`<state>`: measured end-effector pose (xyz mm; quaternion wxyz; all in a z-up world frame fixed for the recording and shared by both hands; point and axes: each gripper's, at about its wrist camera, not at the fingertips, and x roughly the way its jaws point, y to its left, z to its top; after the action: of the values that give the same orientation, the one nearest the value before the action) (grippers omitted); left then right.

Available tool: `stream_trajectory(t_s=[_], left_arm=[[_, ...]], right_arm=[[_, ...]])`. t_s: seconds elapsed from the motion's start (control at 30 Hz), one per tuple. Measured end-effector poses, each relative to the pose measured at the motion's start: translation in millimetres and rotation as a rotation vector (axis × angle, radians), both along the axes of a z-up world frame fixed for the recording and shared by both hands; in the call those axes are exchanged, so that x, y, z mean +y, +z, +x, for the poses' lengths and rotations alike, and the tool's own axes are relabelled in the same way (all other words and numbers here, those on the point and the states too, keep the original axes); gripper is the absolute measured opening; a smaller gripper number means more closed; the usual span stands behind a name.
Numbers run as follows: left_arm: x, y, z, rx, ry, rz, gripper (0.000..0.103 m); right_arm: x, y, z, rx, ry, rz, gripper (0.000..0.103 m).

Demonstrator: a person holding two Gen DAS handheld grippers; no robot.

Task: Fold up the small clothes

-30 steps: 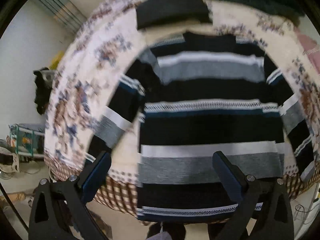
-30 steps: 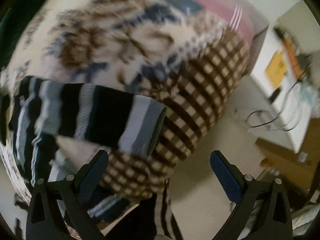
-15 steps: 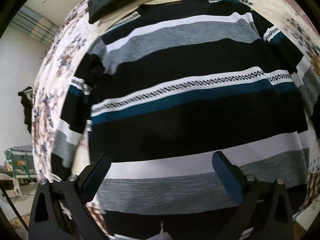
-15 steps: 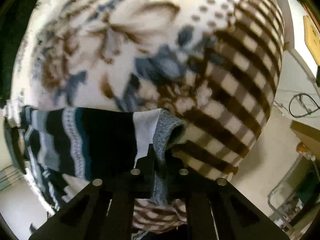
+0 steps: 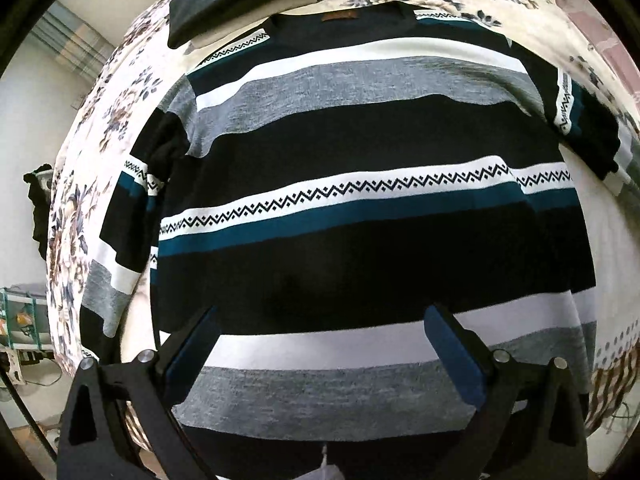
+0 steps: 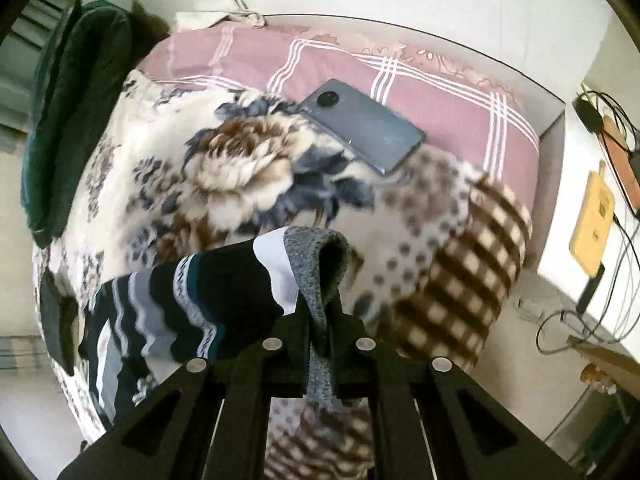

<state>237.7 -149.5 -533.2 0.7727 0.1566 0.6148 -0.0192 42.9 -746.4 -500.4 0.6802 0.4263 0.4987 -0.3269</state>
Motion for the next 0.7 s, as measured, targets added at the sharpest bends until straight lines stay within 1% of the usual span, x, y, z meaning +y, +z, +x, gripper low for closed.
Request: stream_trajectory(t_s=[0.03,0.07,0.1,0.13,0.17,0.2,0.27,0.33,0.4,0.43,0.47,0.5,0.53,0.57,0.63,0.7], left_arm=[[0,-2,0,0.002,0.002,0.0,0.103],[1,-3,1,0.003,0.004,-0.001,0.103],[2,-3,1,0.004,0.005,-0.001,0.103],[4,-5,1,0.004,0.008,0.001,0.103],[7,-7,1,0.007,0.013,0.003,0.103],[10,-10,1,0.013,0.02,0.005,0.103],[17,-16,2,0.028,0.042,0.01,0.103],[25,-22,3,0.04,0.068,0.016,0.103],[35,-26,5,0.046,0.098,0.02,0.103],[41,-28,7,0.046,0.111,0.027,0.103],[45,-29,9,0.045,0.121,0.03,0.103],[49,-29,10,0.042,0.132,0.028,0.103],[54,-29,12,0.035,0.145,0.025,0.103],[59,-29,13,0.029,0.158,0.025,0.103],[69,-30,16,0.02,0.188,0.018,0.103],[81,-30,18,0.015,0.231,0.007,0.103]], right_arm=[[-14,-11,7,0.014,0.007,0.021,0.008],[-21,-32,12,0.035,0.009,0.071,0.017],[-45,-38,16,0.065,-0.009,0.108,0.026],[-52,-47,14,0.076,-0.045,0.138,0.04],[-58,-53,8,0.046,-0.099,0.169,0.048],[-61,-58,1,0.001,-0.151,0.195,0.052],[-62,-71,-8,-0.049,-0.201,0.236,0.067],[-61,-89,-13,-0.064,-0.232,0.271,0.069],[-61,-114,-13,-0.036,-0.245,0.323,0.07],[-60,-122,-13,-0.043,-0.261,0.333,0.071],[-56,-126,-14,-0.065,-0.29,0.322,0.072],[-53,-124,-15,-0.086,-0.314,0.303,0.072],[-51,-123,-12,-0.113,-0.325,0.295,0.069],[-46,-120,-8,-0.151,-0.324,0.298,0.051],[-35,-118,6,-0.177,-0.283,0.34,0.013],[-24,-99,17,-0.195,-0.276,0.312,0.013]])
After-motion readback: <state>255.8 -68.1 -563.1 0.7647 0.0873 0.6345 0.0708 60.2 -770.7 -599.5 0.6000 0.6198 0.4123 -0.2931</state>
